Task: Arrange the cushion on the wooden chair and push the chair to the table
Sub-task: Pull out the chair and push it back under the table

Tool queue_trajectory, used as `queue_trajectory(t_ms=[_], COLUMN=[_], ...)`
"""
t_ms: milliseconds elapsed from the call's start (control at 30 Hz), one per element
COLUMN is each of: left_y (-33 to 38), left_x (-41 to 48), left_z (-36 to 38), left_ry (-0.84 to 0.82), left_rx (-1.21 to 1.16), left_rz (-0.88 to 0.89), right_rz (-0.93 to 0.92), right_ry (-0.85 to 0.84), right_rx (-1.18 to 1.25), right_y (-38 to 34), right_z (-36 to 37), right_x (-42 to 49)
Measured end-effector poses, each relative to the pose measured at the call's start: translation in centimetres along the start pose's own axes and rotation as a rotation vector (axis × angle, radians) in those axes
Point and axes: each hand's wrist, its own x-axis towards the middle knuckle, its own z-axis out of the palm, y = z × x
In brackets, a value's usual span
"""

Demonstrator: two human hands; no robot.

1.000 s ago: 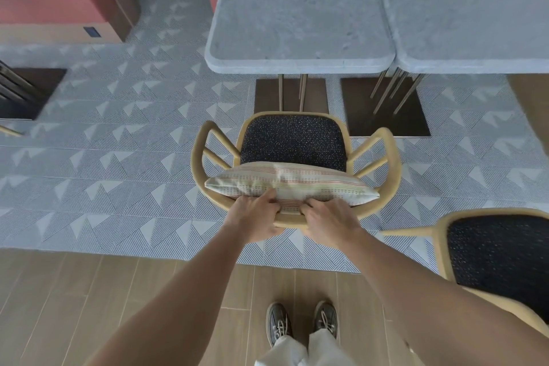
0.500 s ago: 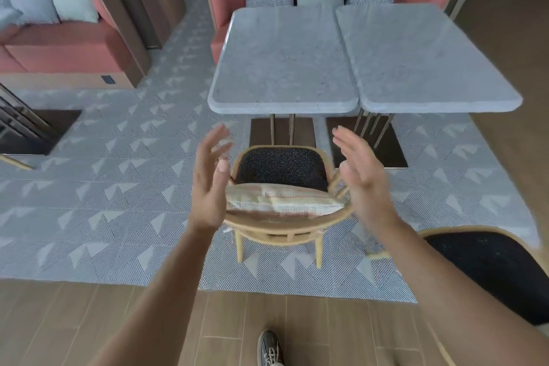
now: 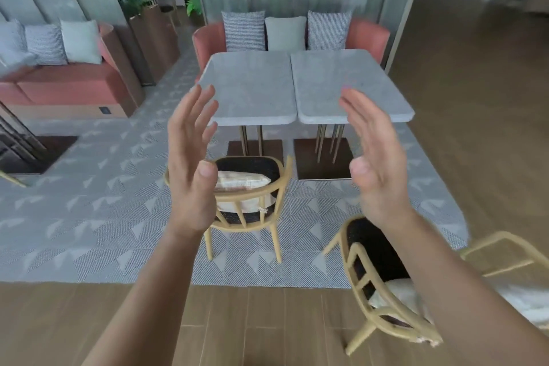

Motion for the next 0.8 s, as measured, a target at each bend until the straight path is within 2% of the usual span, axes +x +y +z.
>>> queue_trajectory(t_ms=[167,300,500,800], left_y=[7.0,9.4,12.1,18.9], left_x=[-0.5,-1.6,-5.8,-9.3], left_z=[1.7,3.1,6.6,15.8], left_ry=[-0.051,-0.107,-0.167,-0.222], left_rx=[-0.025,-0.088,-0.15,-0.187], left_rz=[0.08,0.119,0.12,0.14], right_rz=[-0.094,-0.133,-0.099,-0.157], right_ry=[0.042,0.088,0.084,0.194], right_rx=[-0.002,-0.102,-0.169,-0.225], right_y=[-7.1,-11.4,-16.6,-21.2], right_z=[-2.6,-4.7,-8.1,-18.0], right_x=[-0.9,-3.6,-8.5,-14.1])
